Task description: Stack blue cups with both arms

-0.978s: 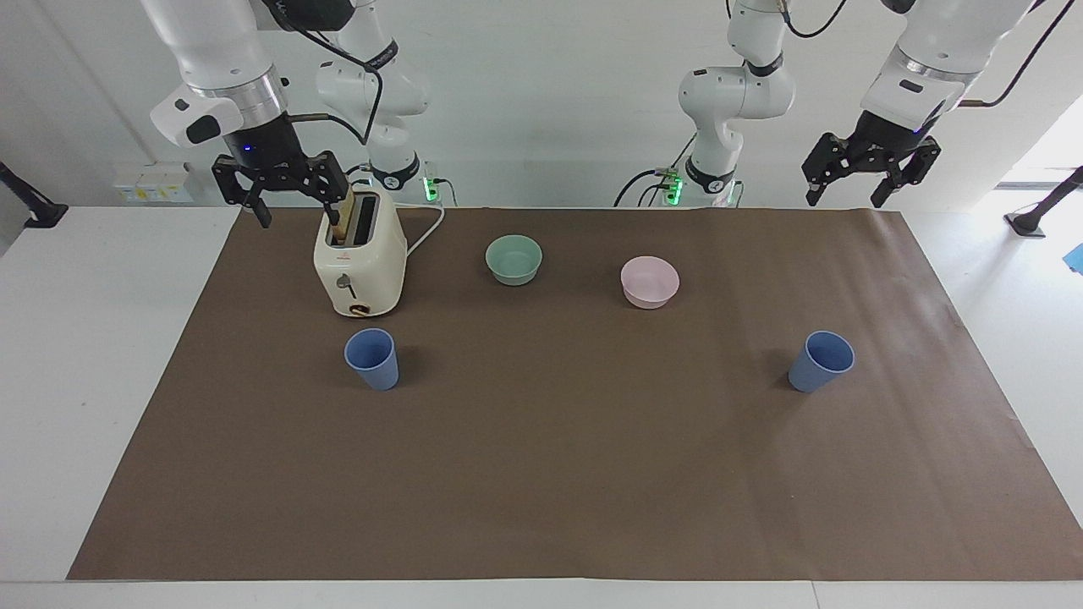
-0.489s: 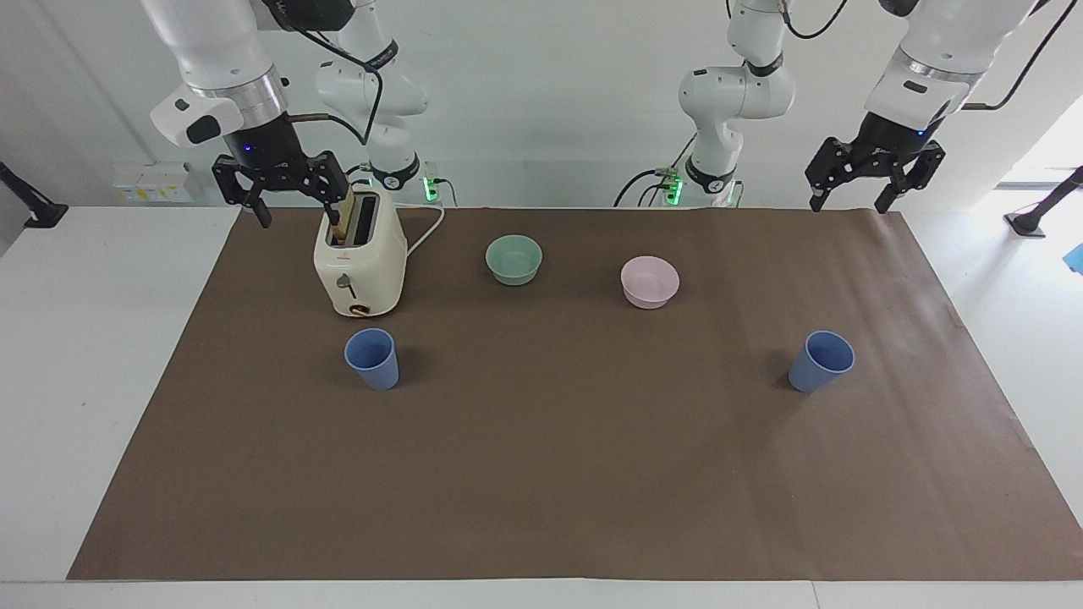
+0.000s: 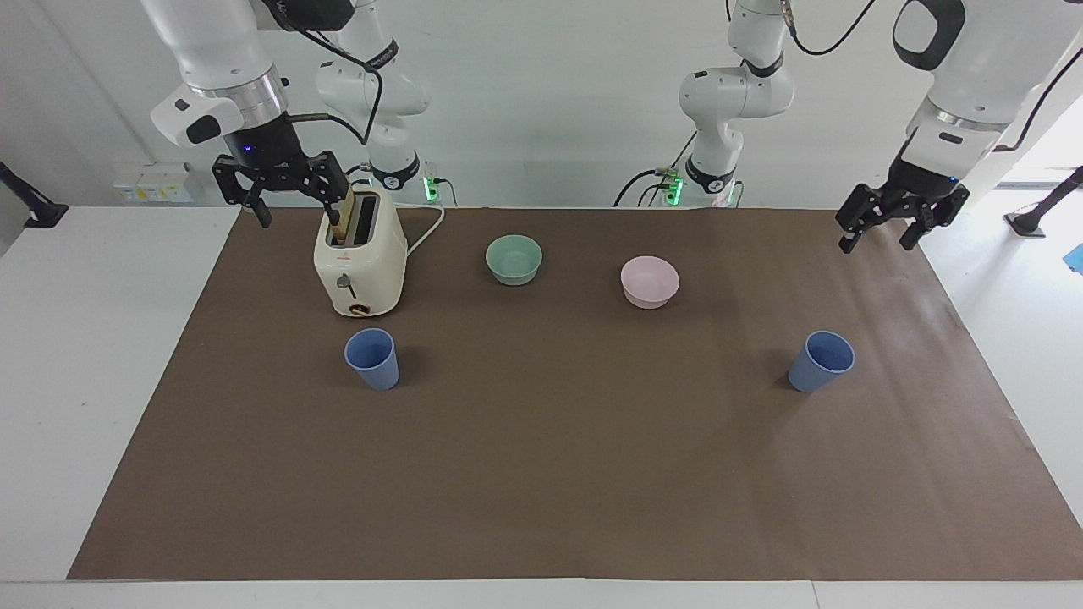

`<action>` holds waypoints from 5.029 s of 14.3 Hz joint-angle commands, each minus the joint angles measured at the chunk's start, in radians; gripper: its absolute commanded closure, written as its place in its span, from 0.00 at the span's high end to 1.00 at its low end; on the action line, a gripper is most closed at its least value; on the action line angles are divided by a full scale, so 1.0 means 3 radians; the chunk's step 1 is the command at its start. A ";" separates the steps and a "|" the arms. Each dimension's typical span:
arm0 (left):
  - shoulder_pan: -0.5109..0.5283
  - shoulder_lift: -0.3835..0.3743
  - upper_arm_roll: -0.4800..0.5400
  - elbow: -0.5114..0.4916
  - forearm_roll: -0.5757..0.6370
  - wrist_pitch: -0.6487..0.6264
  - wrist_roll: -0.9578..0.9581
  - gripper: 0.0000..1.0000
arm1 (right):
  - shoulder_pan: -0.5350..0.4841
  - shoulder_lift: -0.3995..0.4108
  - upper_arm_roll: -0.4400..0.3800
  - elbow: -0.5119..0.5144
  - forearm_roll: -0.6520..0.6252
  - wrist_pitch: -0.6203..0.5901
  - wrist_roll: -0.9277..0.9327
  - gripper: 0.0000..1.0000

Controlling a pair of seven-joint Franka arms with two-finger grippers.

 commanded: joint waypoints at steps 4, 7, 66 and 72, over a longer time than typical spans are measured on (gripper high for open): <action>0.0279 0.0316 -0.0022 -0.0348 -0.0048 0.0641 0.0180 1.00 | -0.0048 -0.0057 0.0025 -0.0074 0.0060 0.0023 -0.0028 1.00; 0.0371 0.0460 -0.0022 -0.0675 -0.0048 0.1105 0.0180 1.00 | -0.0048 -0.0057 0.0025 -0.0074 0.0060 0.0023 -0.0028 1.00; -0.1853 0.1115 -0.0094 -0.0374 -0.0033 0.1664 -0.2290 1.00 | -0.0053 -0.0046 0.0025 -0.0054 0.0106 0.0033 -0.0012 1.00; -0.1593 0.0773 -0.0053 -0.0297 0.0095 0.1251 -0.2123 1.00 | -0.0012 -0.0047 0.0031 -0.0252 0.0157 0.0302 -0.0053 1.00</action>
